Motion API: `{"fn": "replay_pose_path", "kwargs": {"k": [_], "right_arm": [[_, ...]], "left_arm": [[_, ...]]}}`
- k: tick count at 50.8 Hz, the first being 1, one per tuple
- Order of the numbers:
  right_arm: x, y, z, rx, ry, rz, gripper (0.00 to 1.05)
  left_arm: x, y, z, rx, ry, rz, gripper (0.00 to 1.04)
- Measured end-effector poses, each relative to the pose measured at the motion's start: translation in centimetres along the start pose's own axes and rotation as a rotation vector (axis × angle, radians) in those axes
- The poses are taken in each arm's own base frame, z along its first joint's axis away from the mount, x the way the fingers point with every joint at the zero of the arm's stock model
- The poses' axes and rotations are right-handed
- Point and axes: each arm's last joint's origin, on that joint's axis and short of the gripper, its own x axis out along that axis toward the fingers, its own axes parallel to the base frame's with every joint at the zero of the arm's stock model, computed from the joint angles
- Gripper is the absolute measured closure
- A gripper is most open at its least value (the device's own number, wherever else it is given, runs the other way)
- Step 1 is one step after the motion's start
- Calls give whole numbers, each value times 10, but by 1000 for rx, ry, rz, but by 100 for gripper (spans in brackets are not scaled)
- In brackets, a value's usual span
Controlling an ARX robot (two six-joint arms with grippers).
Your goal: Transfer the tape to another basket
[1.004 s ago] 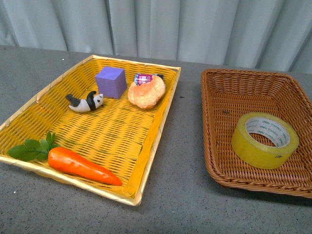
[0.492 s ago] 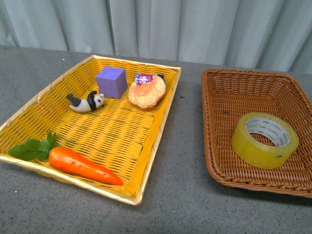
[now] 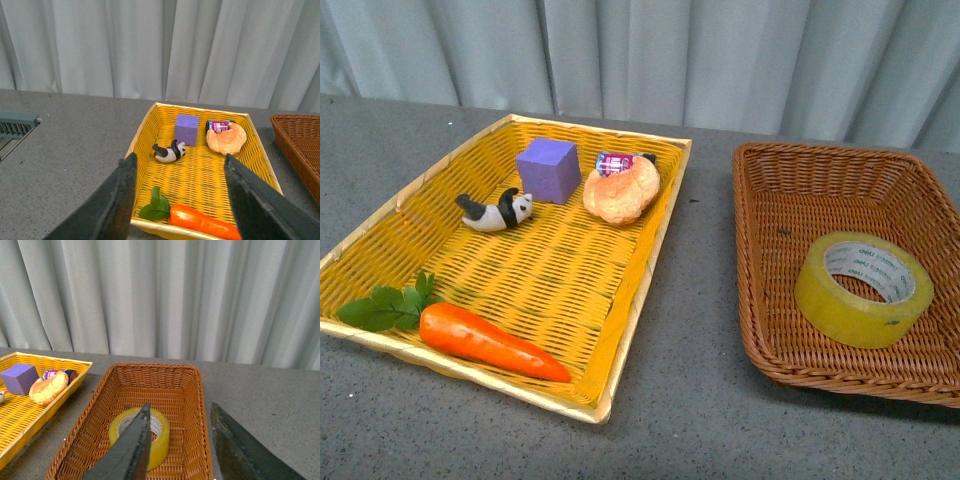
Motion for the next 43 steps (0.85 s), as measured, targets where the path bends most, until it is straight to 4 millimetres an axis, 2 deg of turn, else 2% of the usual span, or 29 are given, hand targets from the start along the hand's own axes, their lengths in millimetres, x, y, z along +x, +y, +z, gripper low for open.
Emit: {"fn": "replay_pose_path", "kwargs": {"k": [4,11,13,15,43], "right_arm": [[0,0,0,0,0,0,42],[0,0,0,0,0,0,19],[0,0,0,0,0,0,14],[0,0,0,0,0,0,8],[0,0,0,1,0,0,9]], "left_arm": [[0,0,0,0,0,0,32],[0,0,0,0,0,0,9],[0,0,0,0,0,0,5],[0,0,0,0,0,0,6],[0,0,0,0,0,0,7]]}}
